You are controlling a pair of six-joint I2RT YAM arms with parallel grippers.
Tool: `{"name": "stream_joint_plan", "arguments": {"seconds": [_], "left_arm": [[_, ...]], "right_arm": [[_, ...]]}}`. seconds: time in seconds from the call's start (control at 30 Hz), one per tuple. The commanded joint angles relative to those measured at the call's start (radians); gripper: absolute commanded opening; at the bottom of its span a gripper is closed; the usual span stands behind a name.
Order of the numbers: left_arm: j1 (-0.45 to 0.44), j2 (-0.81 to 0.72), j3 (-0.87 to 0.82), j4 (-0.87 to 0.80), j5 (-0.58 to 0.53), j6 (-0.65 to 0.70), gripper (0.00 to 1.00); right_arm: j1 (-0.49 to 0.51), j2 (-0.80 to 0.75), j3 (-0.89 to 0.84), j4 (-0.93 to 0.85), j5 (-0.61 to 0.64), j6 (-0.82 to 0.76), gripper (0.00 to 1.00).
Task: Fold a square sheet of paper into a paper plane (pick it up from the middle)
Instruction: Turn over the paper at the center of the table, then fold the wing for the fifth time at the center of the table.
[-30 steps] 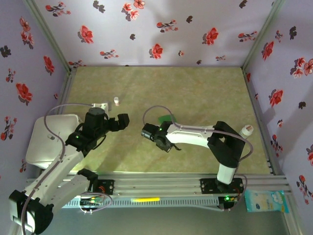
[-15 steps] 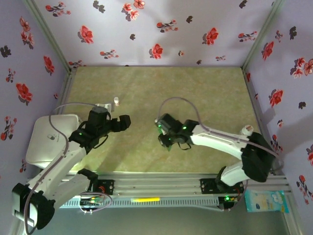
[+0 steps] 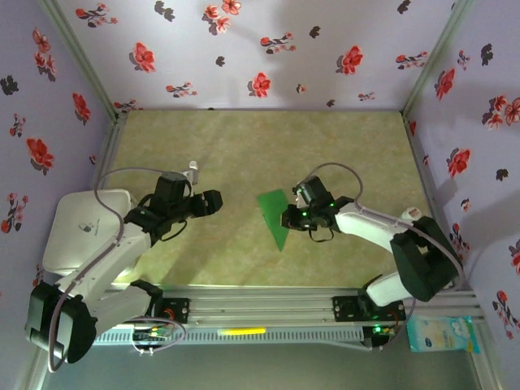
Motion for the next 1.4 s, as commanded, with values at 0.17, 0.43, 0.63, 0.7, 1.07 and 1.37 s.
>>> {"name": "stream_joint_plan", "arguments": {"seconds": [0.17, 0.43, 0.63, 0.7, 1.07, 1.37], "left_arm": [[-0.005, 0.036, 0.046, 0.019, 0.034, -0.016, 0.76], [-0.015, 0.076, 0.056, 0.031, 0.058, -0.02, 0.78], [-0.023, 0.123, 0.074, 0.049, 0.094, -0.033, 0.74], [-0.026, 0.14, 0.075, 0.063, 0.108, -0.043, 0.71], [-0.077, 0.264, 0.076, 0.202, 0.183, -0.17, 0.43], [-0.16, 0.443, 0.163, 0.208, 0.189, -0.22, 0.27]], "right_arm": [[-0.006, 0.106, 0.035, 0.069, -0.104, 0.083, 0.12], [-0.006, 0.172, 0.018, 0.103, -0.119, 0.112, 0.11], [0.009, 0.193, -0.031, 0.134, -0.098, 0.175, 0.1], [0.025, 0.193, -0.041, 0.141, -0.088, 0.195, 0.1], [0.129, 0.205, -0.046, 0.182, 0.031, 0.384, 0.1], [0.178, 0.215, -0.06, 0.241, 0.079, 0.486, 0.08]]}}
